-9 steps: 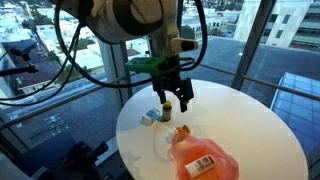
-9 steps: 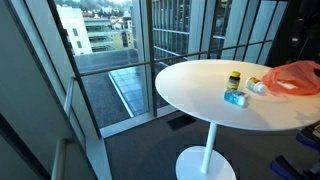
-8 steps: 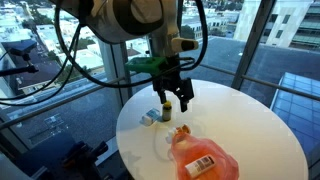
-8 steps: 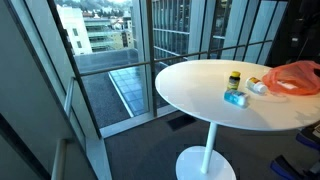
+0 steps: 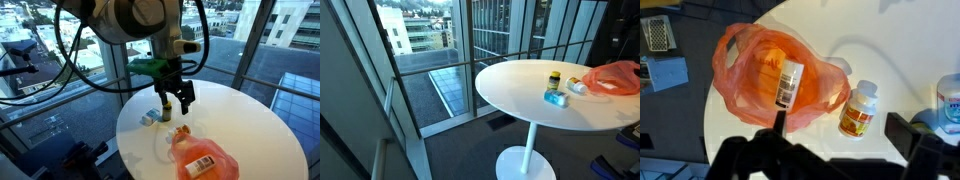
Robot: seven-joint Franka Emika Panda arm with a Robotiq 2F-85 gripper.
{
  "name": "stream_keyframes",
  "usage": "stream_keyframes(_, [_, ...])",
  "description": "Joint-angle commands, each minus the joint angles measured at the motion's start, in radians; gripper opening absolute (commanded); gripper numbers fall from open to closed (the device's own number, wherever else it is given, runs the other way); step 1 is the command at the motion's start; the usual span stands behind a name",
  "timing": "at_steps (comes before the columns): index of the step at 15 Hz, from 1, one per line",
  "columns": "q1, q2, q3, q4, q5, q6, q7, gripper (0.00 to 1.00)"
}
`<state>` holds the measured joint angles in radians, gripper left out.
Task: Remove the bottle in the plastic bag and lay it on the table
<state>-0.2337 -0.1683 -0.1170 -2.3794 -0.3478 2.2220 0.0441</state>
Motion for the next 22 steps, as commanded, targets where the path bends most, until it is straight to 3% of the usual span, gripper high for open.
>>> stream_keyframes(1, [0.004,0.056,-0.039,0.028,0.036,0.055,0.006,1.0])
stream_keyframes(8, [-0.003,0.219,-0.093,0.067,0.15,0.202,-0.013,1.0])
stream_keyframes(15, [-0.04,0.358,-0.134,0.14,0.301,0.221,-0.042,1.0])
stream_keyframes(22, [-0.092,0.428,-0.16,0.163,0.378,0.236,-0.066,1.0])
